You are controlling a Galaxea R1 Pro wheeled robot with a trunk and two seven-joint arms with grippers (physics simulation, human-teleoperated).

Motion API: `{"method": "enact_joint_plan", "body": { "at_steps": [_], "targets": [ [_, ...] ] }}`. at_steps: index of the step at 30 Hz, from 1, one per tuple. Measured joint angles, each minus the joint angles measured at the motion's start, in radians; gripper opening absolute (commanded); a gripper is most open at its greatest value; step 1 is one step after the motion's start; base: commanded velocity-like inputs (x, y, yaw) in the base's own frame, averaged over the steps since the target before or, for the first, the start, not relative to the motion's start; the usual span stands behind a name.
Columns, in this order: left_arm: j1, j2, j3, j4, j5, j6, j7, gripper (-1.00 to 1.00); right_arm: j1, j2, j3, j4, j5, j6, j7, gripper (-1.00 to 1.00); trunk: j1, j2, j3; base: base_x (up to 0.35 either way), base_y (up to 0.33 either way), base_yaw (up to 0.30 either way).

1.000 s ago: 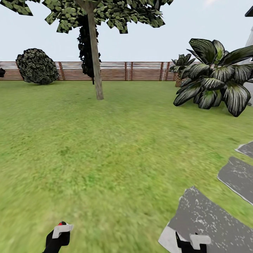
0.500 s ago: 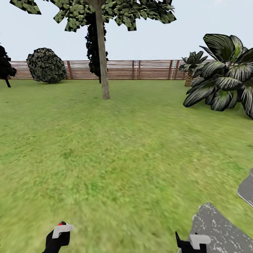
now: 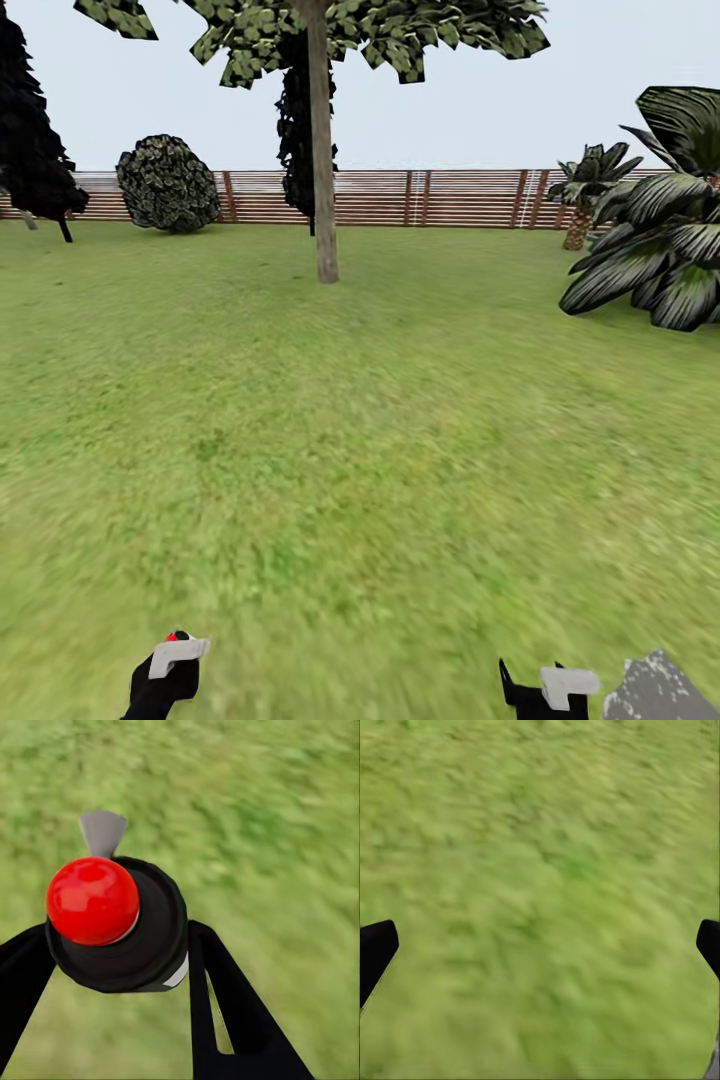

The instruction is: In the garden, pick up the pesticide atomizer on the floor and spray pesticide onto both trees until each tree trunk is fully covered.

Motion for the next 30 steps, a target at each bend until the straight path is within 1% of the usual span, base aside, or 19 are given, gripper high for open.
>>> {"method": "enact_joint_plan", "body": {
  "at_steps": [23, 30],
  "targets": [
    [0.0, 0.0, 0.001, 0.0, 0.0, 0.0, 0.0, -1.0, 0.0, 0.0, -0.001, -0.002, -0.001, -0.001, 0.0, 1.0, 0.0, 0.0, 0.0, 0.337, 0.0, 0.0],
    [0.0, 0.0, 0.0, 0.0, 0.0, 0.0, 0.0, -1.0, 0.0, 0.0, -0.001, -0.002, -0.001, -0.001, 0.0, 1.0, 0.0, 0.0, -0.007, 0.337, 0.0, 0.0]
  ]
}}
